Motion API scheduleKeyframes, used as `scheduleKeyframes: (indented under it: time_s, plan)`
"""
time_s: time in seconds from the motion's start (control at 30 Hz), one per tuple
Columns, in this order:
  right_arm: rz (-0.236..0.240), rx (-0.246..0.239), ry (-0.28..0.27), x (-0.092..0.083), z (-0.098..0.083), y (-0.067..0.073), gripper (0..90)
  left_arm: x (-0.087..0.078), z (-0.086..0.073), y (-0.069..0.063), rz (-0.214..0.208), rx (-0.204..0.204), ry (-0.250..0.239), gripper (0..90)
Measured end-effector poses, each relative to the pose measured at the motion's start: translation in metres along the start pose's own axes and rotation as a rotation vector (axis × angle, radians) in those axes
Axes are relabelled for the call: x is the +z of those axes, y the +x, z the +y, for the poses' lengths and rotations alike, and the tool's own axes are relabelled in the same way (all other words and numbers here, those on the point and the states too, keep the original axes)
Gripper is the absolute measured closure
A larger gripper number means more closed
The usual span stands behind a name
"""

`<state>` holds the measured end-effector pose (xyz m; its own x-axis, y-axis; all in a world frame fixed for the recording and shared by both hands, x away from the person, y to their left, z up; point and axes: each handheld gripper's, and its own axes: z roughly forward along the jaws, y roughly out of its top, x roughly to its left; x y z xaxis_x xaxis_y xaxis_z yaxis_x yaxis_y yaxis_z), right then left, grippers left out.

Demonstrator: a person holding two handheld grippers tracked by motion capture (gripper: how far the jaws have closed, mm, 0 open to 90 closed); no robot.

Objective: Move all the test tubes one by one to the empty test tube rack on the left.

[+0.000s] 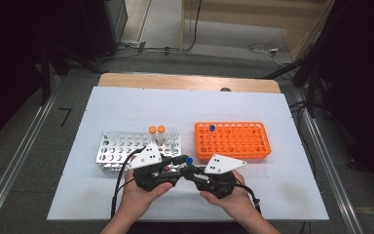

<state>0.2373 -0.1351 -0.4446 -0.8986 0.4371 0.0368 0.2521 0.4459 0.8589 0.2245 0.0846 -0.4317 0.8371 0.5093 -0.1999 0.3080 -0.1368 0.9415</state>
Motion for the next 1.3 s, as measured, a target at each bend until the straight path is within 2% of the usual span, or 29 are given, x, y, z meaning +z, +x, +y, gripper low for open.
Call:
scheduleKeyframes:
  time_s: [0.27, 0.4, 0.7, 0.93, 1.17, 1.3]
  plan:
    - [0.017, -0.009, 0.002, 0.002, 0.001, 0.004, 74.5, 0.000, 0.000, -0.002, 0.001, 0.011, -0.005, 73.7]
    - [0.021, -0.004, 0.001, 0.002, 0.001, 0.004, 74.4, -0.001, 0.001, -0.002, 0.021, 0.025, -0.005, 76.0]
    - [0.033, 0.006, -0.002, 0.001, 0.000, 0.000, 71.4, -0.003, 0.003, -0.001, 0.033, 0.021, -0.021, 76.5]
    - [0.086, 0.044, -0.012, -0.003, -0.001, -0.008, 54.0, -0.010, 0.006, 0.004, 0.055, 0.017, -0.040, 76.5]
    - [0.077, 0.063, -0.014, -0.009, -0.002, -0.016, 28.4, -0.019, 0.011, 0.012, 0.087, 0.008, -0.063, 76.5]
    - [0.068, 0.063, -0.017, -0.014, -0.004, -0.019, 18.6, -0.024, 0.013, 0.017, 0.105, 0.006, -0.068, 76.6]
